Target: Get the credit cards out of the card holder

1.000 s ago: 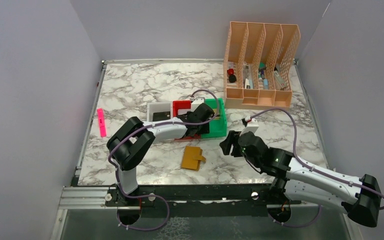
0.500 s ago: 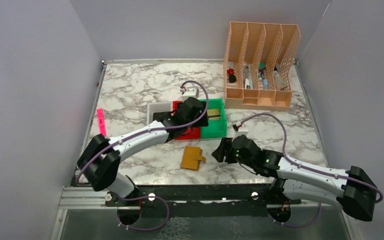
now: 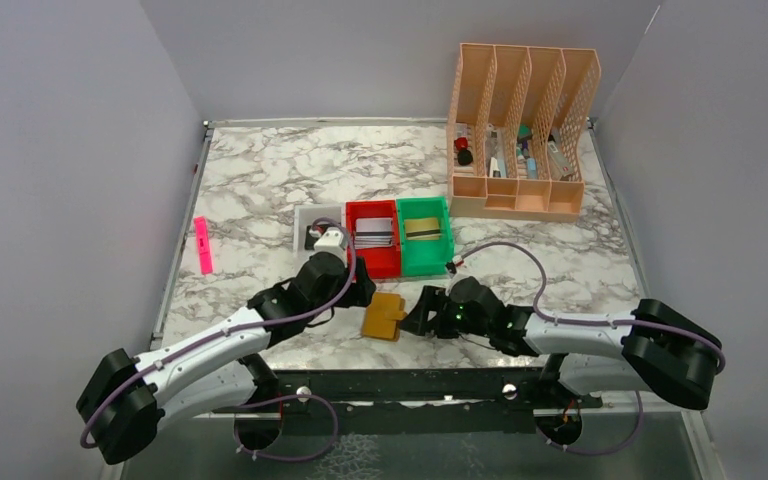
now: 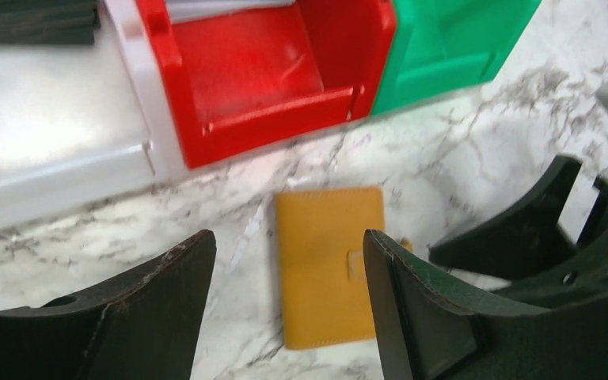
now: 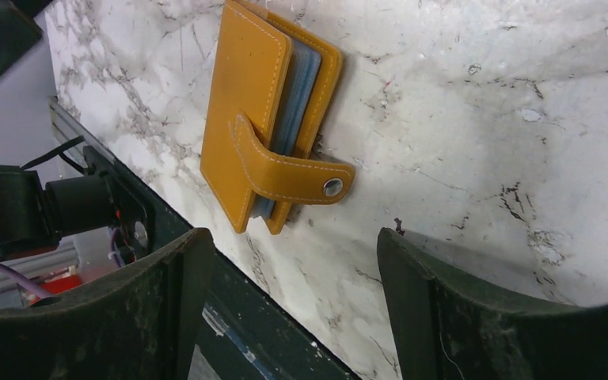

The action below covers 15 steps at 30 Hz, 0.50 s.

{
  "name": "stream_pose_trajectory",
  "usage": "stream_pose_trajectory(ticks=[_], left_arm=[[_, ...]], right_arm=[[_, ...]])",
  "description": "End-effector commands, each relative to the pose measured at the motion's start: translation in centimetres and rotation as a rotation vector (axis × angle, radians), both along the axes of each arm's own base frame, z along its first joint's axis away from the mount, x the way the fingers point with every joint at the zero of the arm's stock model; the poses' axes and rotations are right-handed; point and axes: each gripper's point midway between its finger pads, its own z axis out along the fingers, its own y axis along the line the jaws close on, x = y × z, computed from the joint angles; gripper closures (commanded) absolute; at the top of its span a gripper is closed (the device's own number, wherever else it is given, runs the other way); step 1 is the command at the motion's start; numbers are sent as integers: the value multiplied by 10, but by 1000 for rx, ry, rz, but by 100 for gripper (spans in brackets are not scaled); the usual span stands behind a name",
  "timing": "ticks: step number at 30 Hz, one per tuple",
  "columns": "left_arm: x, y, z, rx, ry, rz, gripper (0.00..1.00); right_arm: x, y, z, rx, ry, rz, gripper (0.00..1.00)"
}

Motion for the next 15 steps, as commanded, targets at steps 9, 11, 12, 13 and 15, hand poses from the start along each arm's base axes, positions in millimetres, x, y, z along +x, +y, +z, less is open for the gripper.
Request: stream_pose_trajectory(ticks=[9,11,12,13,15], left_arm=[[-51,-7,-41,-84,125,-176,33],[-53,-7,-49,-67,153,-180,34],[-54,-7,-53,-58,166,-181,34],[-54,-7,-56,-49,177,-183,34],[-55,-6,-61,-39,189,-180,35]], right_arm=[[15,14,-14,-3,4,-32,22],[17,13,-19,-15,11,-48,30],[18,13,-20,-18,11,-54,34],[18,13,-20,-18,9,-57,37],[20,13,-17,-17,-2,-60,45]])
